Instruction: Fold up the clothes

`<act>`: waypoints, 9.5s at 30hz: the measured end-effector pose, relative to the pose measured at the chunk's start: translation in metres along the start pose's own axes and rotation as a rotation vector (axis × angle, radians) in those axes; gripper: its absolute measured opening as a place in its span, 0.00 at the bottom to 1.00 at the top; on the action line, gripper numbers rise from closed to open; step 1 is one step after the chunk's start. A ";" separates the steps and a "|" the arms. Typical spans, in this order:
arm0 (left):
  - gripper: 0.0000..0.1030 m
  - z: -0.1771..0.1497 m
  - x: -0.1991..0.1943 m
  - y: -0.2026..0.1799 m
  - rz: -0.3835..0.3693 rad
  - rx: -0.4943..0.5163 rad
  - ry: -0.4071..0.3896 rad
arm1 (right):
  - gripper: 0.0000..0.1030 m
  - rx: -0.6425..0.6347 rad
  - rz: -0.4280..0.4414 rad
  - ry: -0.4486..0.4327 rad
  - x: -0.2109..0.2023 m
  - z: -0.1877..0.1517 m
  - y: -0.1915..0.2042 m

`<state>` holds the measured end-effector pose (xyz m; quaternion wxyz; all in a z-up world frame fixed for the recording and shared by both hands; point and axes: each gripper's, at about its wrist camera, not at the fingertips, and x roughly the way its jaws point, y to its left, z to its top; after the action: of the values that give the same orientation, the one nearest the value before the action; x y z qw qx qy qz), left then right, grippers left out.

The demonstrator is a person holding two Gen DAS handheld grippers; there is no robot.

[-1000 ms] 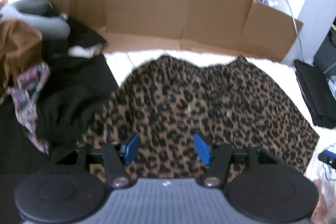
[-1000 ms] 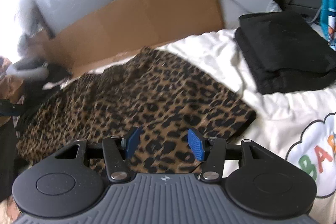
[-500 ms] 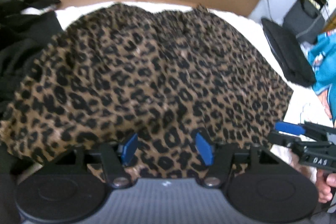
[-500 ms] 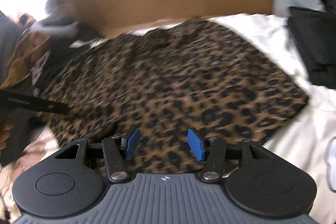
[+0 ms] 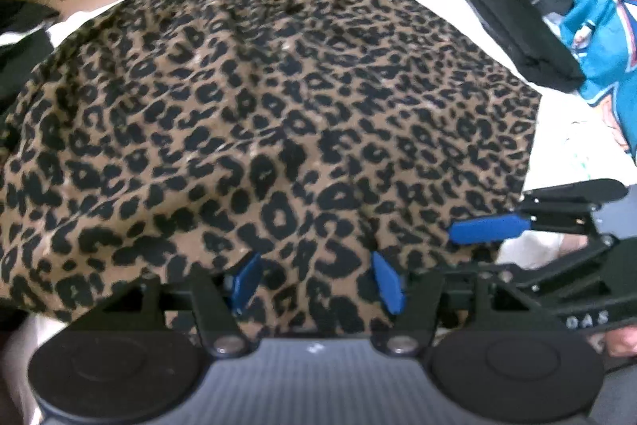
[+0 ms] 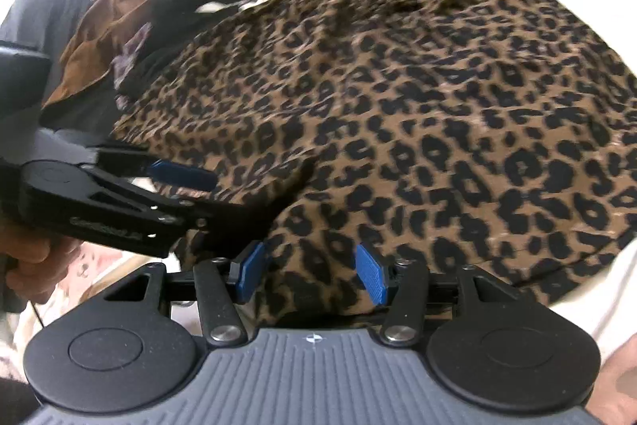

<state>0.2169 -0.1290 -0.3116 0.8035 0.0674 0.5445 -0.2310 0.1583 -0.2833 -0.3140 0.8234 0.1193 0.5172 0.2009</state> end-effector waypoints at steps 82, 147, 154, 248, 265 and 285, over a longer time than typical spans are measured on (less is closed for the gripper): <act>0.47 -0.018 -0.110 0.235 0.328 -0.469 -0.198 | 0.98 -0.160 0.050 -0.375 -0.041 0.013 0.028; 0.06 0.057 -0.062 0.066 -0.108 -0.146 -0.134 | 0.72 -0.152 0.164 -0.291 -0.005 0.038 0.026; 0.06 0.069 -0.050 0.037 -0.167 -0.107 -0.108 | 0.61 -0.110 0.167 -0.279 -0.001 0.040 0.017; 0.48 0.048 -0.008 0.048 -0.099 -0.202 -0.001 | 0.00 0.505 -0.227 -0.461 -0.089 0.012 -0.167; 0.48 0.040 0.001 0.052 -0.093 -0.211 0.041 | 0.00 0.620 -0.344 -0.444 -0.093 -0.002 -0.199; 0.48 0.033 0.012 0.050 -0.118 -0.180 0.086 | 0.02 0.770 -0.359 -0.408 -0.091 -0.021 -0.223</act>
<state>0.2704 -0.1000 -0.3165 0.7671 -0.0274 0.6002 -0.2251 0.1510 -0.5232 -0.3402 0.8257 0.3619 0.3941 -0.1787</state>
